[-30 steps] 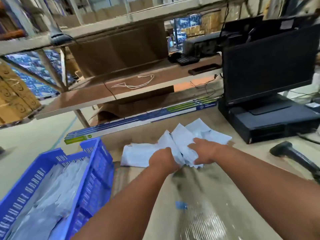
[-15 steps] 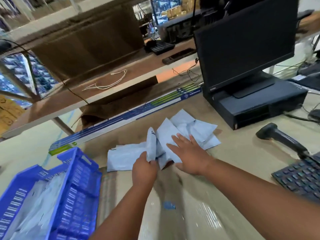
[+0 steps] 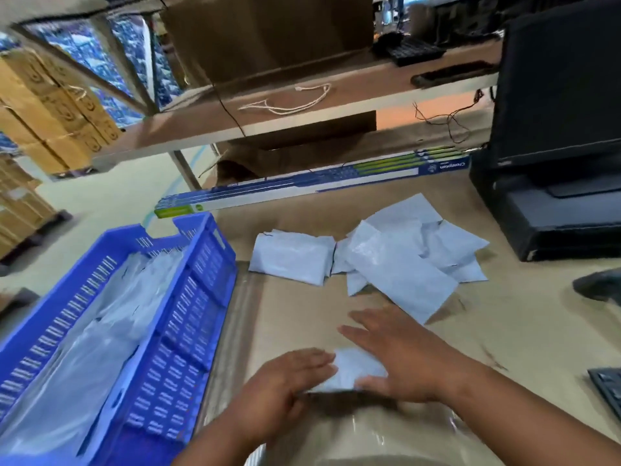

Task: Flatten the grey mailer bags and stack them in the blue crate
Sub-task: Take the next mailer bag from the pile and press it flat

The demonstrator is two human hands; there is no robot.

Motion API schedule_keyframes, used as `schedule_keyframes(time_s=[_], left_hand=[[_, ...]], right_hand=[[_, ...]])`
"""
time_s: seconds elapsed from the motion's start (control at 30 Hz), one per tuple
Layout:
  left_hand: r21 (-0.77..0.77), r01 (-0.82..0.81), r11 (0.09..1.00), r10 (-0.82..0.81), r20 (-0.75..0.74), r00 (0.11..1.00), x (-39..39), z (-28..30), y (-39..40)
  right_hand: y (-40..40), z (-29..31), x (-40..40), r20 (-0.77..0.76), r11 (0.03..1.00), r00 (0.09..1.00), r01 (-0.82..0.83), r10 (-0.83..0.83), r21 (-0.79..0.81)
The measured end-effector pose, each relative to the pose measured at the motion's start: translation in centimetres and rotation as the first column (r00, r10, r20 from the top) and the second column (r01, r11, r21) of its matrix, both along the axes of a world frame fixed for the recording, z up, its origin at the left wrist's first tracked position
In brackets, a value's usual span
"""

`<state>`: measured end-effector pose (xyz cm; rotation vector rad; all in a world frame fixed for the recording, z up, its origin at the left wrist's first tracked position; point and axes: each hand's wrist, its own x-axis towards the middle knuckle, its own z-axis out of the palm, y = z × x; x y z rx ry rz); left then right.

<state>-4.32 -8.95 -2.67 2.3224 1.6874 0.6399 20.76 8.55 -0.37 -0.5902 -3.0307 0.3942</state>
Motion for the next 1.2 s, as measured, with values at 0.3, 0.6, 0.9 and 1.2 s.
schedule_keyframes(time_s=[0.3,0.6,0.9,1.2], left_hand=[[0.040,0.017,0.999,-0.016,-0.037,0.999,2.7,-2.3,-5.7],[0.067,-0.549,0.833,0.552,-0.052,0.832,3.5,-3.1,-0.8],[-0.160,-0.713,0.682,0.684,-0.203,0.700,5.6,-7.2,1.7],[-0.223,-0.675,0.703,0.636,-0.228,0.737,5.2,-6.0,2.1]], right_hand=[[-5.1,-6.3,2.6,-0.081,0.999,0.997,0.021,-0.018,0.045],[-7.1,-3.2,-1.8,-0.127,0.927,0.936,0.345,-0.328,0.145],[-8.1,-5.4,-7.8,0.021,0.921,0.945,0.313,-0.326,0.231],[-7.9,-6.6,-7.7,0.088,0.906,0.917,0.362,-0.388,0.219]])
